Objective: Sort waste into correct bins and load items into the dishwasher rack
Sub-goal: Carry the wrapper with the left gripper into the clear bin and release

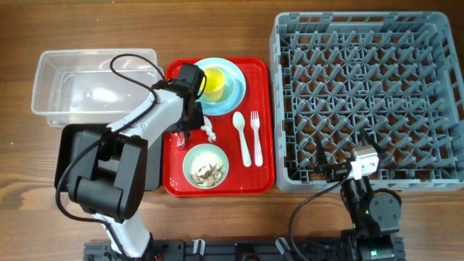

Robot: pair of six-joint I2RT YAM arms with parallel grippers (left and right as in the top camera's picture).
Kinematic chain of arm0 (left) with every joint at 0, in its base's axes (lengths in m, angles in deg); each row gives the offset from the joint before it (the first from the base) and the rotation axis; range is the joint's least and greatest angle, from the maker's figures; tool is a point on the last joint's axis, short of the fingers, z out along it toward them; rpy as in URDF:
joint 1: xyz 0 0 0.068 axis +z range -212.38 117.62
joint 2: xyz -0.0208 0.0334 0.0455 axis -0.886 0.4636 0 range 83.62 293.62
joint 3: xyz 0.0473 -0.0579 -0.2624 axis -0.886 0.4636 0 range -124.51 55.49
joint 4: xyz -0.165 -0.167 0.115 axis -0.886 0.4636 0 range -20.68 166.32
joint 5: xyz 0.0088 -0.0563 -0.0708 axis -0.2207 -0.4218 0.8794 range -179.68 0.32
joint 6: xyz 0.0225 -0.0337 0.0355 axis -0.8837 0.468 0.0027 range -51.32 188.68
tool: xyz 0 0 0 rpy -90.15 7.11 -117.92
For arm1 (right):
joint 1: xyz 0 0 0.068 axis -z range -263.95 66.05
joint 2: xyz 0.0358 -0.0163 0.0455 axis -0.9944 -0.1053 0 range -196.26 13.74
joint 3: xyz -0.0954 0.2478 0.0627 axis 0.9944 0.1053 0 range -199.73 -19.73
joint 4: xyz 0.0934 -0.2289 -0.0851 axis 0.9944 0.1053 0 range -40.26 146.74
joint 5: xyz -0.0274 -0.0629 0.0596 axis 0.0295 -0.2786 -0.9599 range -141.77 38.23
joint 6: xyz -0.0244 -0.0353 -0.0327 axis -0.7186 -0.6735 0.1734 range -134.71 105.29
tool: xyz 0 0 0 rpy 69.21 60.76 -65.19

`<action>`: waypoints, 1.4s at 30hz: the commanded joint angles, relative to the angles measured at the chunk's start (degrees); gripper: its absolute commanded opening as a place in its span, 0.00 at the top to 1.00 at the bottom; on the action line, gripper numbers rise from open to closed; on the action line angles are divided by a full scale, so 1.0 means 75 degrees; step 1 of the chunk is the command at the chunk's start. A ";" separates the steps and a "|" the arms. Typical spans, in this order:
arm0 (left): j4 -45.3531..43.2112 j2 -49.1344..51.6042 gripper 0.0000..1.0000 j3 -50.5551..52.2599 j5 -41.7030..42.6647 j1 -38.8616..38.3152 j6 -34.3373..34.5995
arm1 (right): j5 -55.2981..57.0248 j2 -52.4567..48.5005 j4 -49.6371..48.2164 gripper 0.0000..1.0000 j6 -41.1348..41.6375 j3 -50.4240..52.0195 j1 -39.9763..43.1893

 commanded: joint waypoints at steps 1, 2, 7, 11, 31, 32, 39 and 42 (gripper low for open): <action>-0.0032 0.0224 0.65 -0.0082 -0.0128 -0.0035 0.0064 | 0.0093 0.0026 -0.0020 0.00 -0.0017 0.0009 -0.0032; -0.0032 0.0256 0.64 -0.0076 -0.0128 -0.0035 0.0064 | 0.0093 0.0026 -0.0020 0.00 -0.0012 0.0009 -0.0032; -0.0050 0.0452 0.65 -0.0064 -0.0128 -0.0035 0.0064 | 0.0093 0.0026 -0.0020 0.00 -0.0015 0.0009 -0.0032; -0.0047 0.0449 0.93 -0.0067 -0.0128 -0.0032 0.0061 | 0.0093 0.0026 -0.0020 0.00 -0.0015 0.0009 -0.0032; -0.0172 -0.2865 0.96 -0.1851 -0.2340 0.0895 0.0012 | 0.0093 -0.0003 -0.0020 0.00 -0.0017 0.0009 -0.0032; -0.0134 -0.2795 0.96 -0.1851 -0.2346 0.1107 0.0012 | 0.0093 -0.0009 -0.0020 0.00 -0.0015 0.0009 -0.0032; -0.0006 -0.1413 0.96 -0.1848 -0.2095 0.2728 0.0440 | 0.0093 -0.0026 -0.0020 0.00 -0.0015 0.0009 -0.0032; -0.0146 -0.0685 0.96 -0.1848 -0.1883 0.3142 0.0440 | 0.0093 -0.0026 -0.0020 0.00 -0.0015 0.0009 -0.0032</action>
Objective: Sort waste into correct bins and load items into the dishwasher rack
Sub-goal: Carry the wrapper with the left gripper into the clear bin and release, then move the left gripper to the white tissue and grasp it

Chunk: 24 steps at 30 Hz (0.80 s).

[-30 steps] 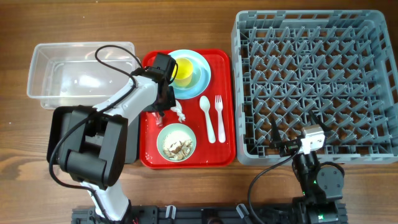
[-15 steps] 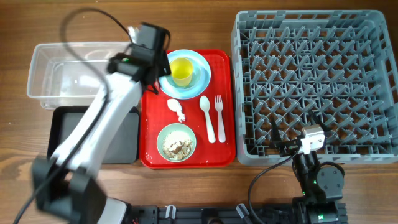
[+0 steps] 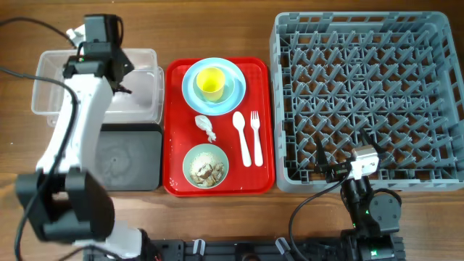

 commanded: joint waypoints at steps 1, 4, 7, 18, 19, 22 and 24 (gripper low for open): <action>-0.0166 0.0828 0.94 0.0061 0.0210 0.0425 0.0201 | 0.0093 -0.0023 -0.0020 0.00 -0.0017 0.0009 -0.0032; -0.0449 0.1151 0.14 0.0061 0.0207 0.0624 0.0195 | 0.0093 -0.0023 -0.0020 0.00 -0.0015 0.0009 -0.0032; -0.0469 0.0784 0.00 -0.0015 0.0251 0.0647 0.0169 | 0.0093 -0.0023 -0.0020 0.00 -0.0015 0.0009 -0.0032; 0.1649 -0.2328 0.21 -0.0017 0.5974 0.0350 0.0143 | 0.0093 -0.0023 -0.0020 0.01 -0.0015 0.0009 -0.0032; 0.1938 -0.2361 0.47 -0.0017 0.5919 0.0268 0.0143 | 0.0093 -0.0023 -0.0020 0.00 -0.0015 0.0009 -0.0032; 0.2777 -0.2273 0.96 0.0131 0.5502 -0.0149 0.0146 | 0.0093 -0.0023 -0.0020 0.00 -0.0012 0.0009 -0.0032; 0.2970 -0.2194 0.96 0.0437 0.5120 -0.0548 0.0152 | 0.0093 -0.0023 -0.0020 0.00 -0.0015 0.0009 -0.0032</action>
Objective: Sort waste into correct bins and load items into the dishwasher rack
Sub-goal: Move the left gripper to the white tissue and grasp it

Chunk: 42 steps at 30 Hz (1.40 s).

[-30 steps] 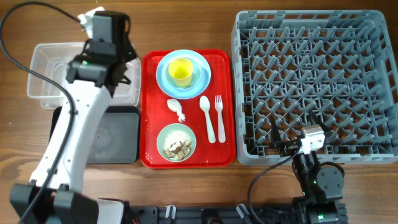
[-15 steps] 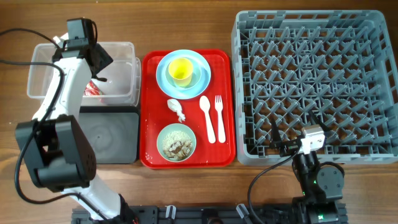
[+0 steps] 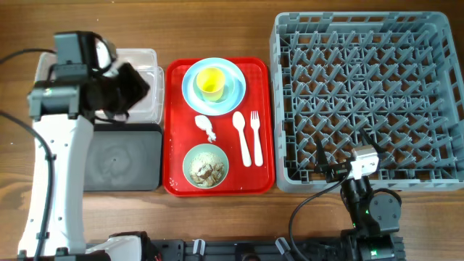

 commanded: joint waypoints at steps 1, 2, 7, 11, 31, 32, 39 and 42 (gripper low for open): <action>0.0090 0.0189 0.96 0.0606 -0.0370 -0.0702 0.0023 | 0.0093 -0.0006 -0.0020 0.00 -0.0020 0.0009 -0.0032; -0.0003 0.0213 0.96 0.0766 -0.0443 -0.0854 0.0023 | 0.0093 -0.0006 -0.0017 0.00 -0.0017 0.0009 -0.0032; -0.1778 0.0277 0.81 0.2442 -0.0568 -0.1988 0.0026 | 0.0093 -0.0006 -0.0017 0.00 -0.0017 0.0009 -0.0032; -0.3529 0.0315 0.42 0.3465 -0.0606 -0.2535 0.0020 | 0.0093 -0.0006 -0.0017 0.00 -0.0020 0.0009 -0.0032; -0.4494 0.2253 0.43 0.3634 -0.2081 -0.3276 0.0093 | 0.0093 -0.0006 -0.0017 0.00 -0.0017 0.0009 -0.0032; -0.4532 0.2302 0.42 0.3634 -0.2081 -0.3276 0.0152 | 0.0093 -0.0006 -0.0017 0.00 -0.0017 0.0009 -0.0032; -0.4768 0.2672 0.53 0.3634 -0.2084 -0.3276 0.0396 | 0.0093 -0.0006 -0.0017 0.00 -0.0020 0.0009 -0.0032; -0.4785 0.2672 0.60 0.3634 -0.2084 -0.3276 0.0396 | 0.0093 -0.0006 -0.0017 0.00 -0.0017 0.0009 -0.0032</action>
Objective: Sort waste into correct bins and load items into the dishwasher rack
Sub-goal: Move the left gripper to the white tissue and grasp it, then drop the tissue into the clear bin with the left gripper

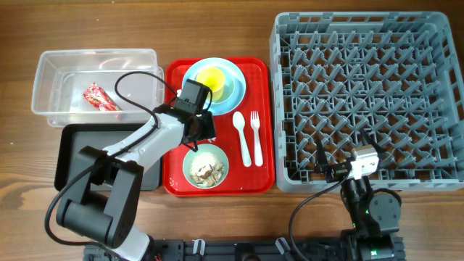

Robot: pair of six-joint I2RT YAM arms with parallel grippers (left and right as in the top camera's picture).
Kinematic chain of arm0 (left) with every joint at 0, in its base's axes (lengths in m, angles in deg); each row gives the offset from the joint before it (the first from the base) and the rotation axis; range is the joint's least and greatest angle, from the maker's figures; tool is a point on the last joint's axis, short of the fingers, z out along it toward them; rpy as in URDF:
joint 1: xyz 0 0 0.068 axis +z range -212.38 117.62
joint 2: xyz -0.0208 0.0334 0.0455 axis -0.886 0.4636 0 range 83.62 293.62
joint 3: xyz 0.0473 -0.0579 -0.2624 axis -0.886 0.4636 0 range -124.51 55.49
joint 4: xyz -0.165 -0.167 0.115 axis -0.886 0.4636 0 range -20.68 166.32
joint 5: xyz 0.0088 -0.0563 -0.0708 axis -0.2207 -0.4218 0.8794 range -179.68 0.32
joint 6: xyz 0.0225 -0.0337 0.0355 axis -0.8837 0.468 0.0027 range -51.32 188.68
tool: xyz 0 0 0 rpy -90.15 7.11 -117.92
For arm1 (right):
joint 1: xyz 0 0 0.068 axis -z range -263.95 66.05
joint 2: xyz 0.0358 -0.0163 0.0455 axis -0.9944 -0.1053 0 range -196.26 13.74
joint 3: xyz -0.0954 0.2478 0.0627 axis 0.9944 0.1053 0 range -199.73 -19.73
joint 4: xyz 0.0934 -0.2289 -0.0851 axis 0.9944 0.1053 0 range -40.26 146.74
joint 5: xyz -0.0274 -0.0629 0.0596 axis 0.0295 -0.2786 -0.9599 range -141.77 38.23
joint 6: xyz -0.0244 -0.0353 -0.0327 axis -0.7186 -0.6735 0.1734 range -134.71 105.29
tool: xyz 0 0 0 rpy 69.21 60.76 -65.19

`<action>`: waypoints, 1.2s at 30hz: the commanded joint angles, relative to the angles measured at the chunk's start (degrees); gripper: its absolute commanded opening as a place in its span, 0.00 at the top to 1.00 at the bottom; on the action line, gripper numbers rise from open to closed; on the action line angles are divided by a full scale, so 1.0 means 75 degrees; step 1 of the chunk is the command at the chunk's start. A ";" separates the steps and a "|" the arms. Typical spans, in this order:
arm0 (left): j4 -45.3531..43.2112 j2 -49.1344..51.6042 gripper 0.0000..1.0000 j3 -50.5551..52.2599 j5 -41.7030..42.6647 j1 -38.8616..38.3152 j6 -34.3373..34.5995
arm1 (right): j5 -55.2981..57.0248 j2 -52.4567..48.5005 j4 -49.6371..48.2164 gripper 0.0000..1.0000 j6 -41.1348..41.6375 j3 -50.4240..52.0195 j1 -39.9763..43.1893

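A red tray [264,116] carries a light blue plate [232,90] with a yellow cup [212,78], a white spoon [242,138], a white fork [256,136] and a pale green bowl [206,167] holding food scraps. My left gripper [203,129] is low over the tray between plate and bowl; its own body hides its fingers and whatever lies beneath. A red wrapper [98,98] lies in the clear bin [58,72]. My right gripper [335,170] rests at the front edge of the grey dishwasher rack [370,87].
A black bin [72,156] sits in front of the clear bin, left of the tray, partly covered by my left arm. The rack fills the right half of the table and holds nothing.
My left arm was raised over the clear bin and is now back over the tray, between plate and bowl. The red wrapper now shows lying in the clear bin. The white crumpled scrap is covered.
My left gripper was first low on the tray beside a white crumpled scrap. Then it stood over the clear bin, twice. Now a red wrapper lies in that bin and the gripper is back at the scrap's place. The right arm never moved.
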 commanded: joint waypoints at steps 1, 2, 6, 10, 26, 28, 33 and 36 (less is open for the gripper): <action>-0.0020 0.0166 0.65 0.0055 -0.0131 -0.0020 0.0108 | 0.0076 -0.0003 -0.0020 0.00 -0.0015 0.0009 -0.0032; -0.0017 0.0166 0.71 0.0055 -0.0131 -0.0020 0.0108 | 0.0076 -0.0003 -0.0023 0.00 -0.0015 0.0009 -0.0032; 0.0006 0.0114 0.96 0.0029 -0.0125 -0.0015 0.0108 | 0.0076 -0.0003 -0.0020 0.00 -0.0015 0.0009 -0.0032; 0.0227 -0.0513 0.96 -0.0396 -0.0230 0.0213 0.0105 | 0.0076 -0.0003 -0.0020 0.00 -0.0015 0.0009 -0.0032; -0.1376 -0.1582 0.91 -0.0784 -0.0734 0.3381 0.0134 | 0.0076 -0.0003 -0.0020 0.00 -0.0017 0.0009 -0.0032; -0.1425 -0.1215 0.87 -0.0784 -0.0731 0.3550 0.0134 | 0.0076 -0.0003 -0.0020 0.00 -0.0015 0.0009 -0.0032; -0.1801 -0.0711 0.38 -0.0790 -0.0726 0.3821 0.0114 | 0.0076 -0.0003 -0.0020 0.00 -0.0015 0.0009 -0.0032; -0.1813 -0.1137 0.27 -0.0863 -0.0254 0.3829 0.0105 | 0.0076 -0.0003 -0.0020 0.00 -0.0017 0.0009 -0.0032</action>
